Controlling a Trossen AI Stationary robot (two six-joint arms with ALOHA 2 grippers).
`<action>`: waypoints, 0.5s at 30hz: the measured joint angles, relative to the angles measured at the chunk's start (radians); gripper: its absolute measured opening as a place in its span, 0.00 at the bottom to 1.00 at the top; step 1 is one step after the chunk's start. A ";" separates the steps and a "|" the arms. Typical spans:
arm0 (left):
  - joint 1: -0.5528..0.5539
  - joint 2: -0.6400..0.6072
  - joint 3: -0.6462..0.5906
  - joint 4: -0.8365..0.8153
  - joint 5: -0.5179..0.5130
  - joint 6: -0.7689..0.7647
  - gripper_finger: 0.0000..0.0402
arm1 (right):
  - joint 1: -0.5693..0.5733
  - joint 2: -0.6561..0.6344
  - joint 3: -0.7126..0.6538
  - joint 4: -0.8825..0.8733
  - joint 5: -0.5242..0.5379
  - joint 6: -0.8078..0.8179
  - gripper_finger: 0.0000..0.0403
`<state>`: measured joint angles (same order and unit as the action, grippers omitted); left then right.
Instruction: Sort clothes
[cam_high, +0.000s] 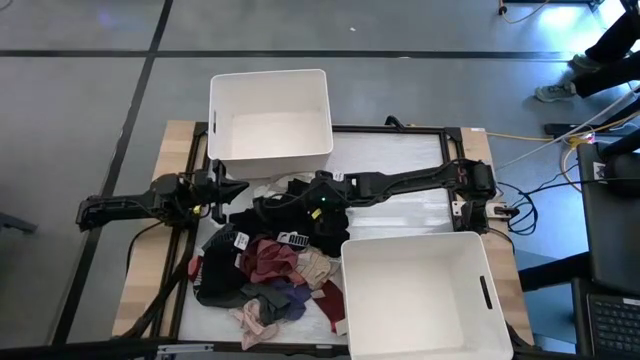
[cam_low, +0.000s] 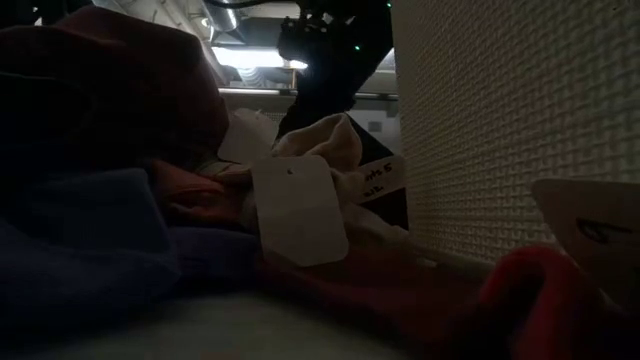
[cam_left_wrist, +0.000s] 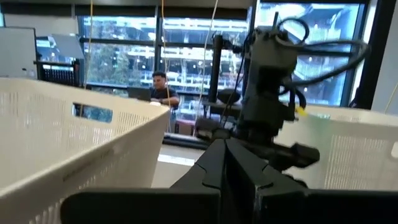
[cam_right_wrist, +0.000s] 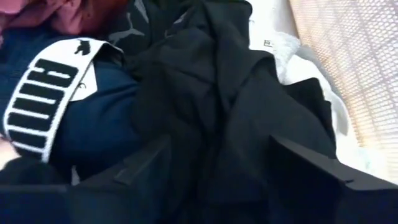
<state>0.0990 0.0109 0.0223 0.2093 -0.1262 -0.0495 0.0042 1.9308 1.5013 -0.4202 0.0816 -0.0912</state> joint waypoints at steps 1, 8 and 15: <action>0.000 0.000 0.000 0.010 0.000 -0.002 0.01 | -0.003 0.000 0.000 0.000 -0.003 0.000 0.60; -0.001 0.000 0.000 0.012 0.000 0.000 0.01 | -0.006 0.035 0.000 0.008 0.004 -0.020 0.34; -0.001 0.000 0.000 0.008 0.009 -0.044 0.01 | -0.005 0.069 -0.001 0.012 0.004 -0.082 0.06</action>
<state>0.0982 0.0109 0.0223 0.2170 -0.1169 -0.0937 -0.0006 2.0002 1.5005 -0.4083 0.0856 -0.1728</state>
